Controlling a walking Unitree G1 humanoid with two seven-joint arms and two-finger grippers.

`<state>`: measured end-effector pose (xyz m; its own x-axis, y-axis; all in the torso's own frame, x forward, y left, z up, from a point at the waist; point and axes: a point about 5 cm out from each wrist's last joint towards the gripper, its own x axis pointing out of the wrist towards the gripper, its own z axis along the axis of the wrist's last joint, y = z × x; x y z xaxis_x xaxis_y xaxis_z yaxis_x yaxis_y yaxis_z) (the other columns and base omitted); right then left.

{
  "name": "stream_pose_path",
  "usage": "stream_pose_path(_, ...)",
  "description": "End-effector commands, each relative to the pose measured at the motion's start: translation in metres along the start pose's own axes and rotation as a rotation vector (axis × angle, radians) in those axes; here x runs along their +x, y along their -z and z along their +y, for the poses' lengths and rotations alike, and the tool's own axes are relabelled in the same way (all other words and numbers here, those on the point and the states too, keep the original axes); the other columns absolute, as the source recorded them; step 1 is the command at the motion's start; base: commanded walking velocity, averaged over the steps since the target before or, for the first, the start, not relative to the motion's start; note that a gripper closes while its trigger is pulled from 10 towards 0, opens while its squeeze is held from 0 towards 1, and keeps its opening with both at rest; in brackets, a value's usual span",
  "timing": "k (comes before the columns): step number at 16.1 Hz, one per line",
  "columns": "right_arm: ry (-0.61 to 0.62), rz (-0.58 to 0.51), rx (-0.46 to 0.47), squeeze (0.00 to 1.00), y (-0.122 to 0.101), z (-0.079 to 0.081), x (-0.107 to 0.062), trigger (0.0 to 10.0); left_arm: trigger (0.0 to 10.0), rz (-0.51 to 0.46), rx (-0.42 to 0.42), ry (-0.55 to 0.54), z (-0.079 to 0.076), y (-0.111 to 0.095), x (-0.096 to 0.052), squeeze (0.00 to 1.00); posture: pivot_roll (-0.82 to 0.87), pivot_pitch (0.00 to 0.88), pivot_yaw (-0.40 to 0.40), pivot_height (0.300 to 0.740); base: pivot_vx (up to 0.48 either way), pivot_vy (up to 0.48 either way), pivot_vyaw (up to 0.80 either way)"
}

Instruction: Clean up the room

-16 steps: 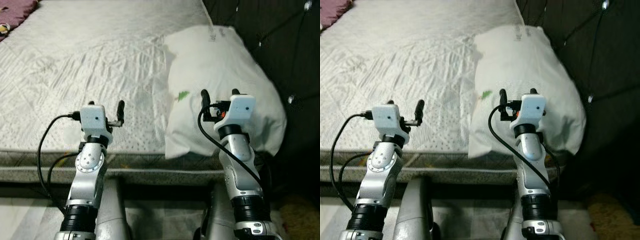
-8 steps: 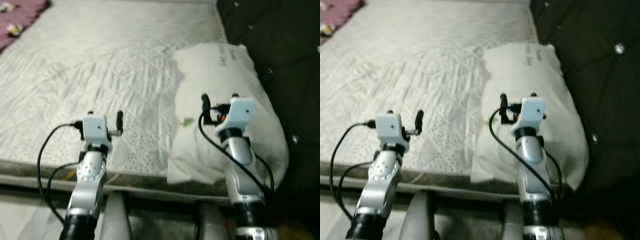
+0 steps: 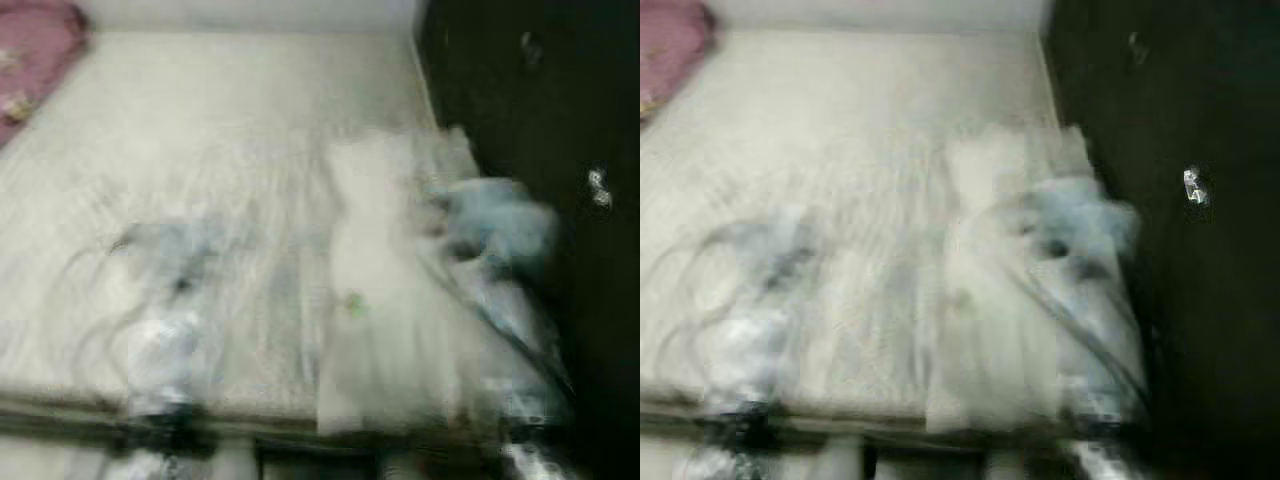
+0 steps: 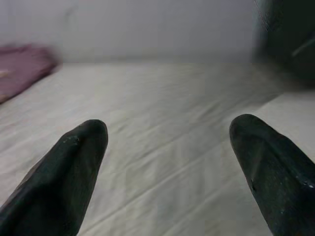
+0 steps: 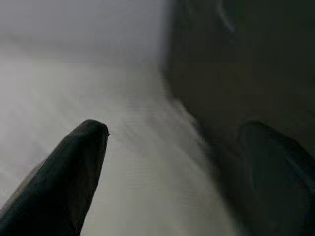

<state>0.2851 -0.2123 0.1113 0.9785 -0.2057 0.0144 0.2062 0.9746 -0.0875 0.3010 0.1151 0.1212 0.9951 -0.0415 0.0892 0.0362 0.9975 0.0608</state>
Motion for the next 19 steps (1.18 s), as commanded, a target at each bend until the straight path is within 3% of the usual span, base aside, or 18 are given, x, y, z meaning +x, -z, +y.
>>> stream_pose_path(1, -0.132, -0.102, 0.074, 0.0, -0.028, 0.044, 0.006, 10.0, 10.0, 0.055, 0.063, -0.1, 0.039, 0.015, -0.01, 0.0, -0.03, 0.0, 0.003, 0.719, 0.0, 0.0, 0.0)
stream_pose_path(3, -0.116, -0.102, 0.061, 0.0, -0.029, 0.044, 0.007, 10.0, 10.0, 0.059, 0.045, -0.1, 0.038, 0.015, -0.01, 0.0, -0.03, 0.0, 0.005, 0.74, 0.0, 0.0, 0.0)
stream_pose_path(8, -0.127, -0.101, 0.045, 0.0, -0.03, 0.047, 0.007, 10.0, 10.0, 0.057, 0.043, -0.111, 0.039, 0.014, -0.01, 0.0, -0.03, 0.0, 0.002, 0.74, 0.0, 0.0, 0.0)
stream_pose_path(11, -0.139, -0.094, 0.053, 0.0, -0.029, 0.052, 0.008, 10.0, 10.0, 0.089, -0.017, -0.108, 0.037, 0.016, -0.011, 0.0, -0.03, 0.0, 0.004, 0.74, 0.0, 0.0, 0.0)
stream_pose_path(15, -0.163, -0.095, 0.07, 0.0, -0.028, 0.057, 0.006, 10.0, 10.0, 0.089, -0.02, -0.085, 0.035, 0.016, -0.009, 0.0, -0.03, 0.0, 0.0, 0.74, 0.0, 0.0, 0.0)
stream_pose_path(19, -0.159, -0.093, 0.073, 0.0, -0.028, 0.057, 0.007, 10.0, 10.0, 0.108, -0.078, -0.045, 0.03, 0.016, -0.011, 0.0, -0.03, 0.0, 0.0, 0.74, 0.0, 0.48, 0.0)
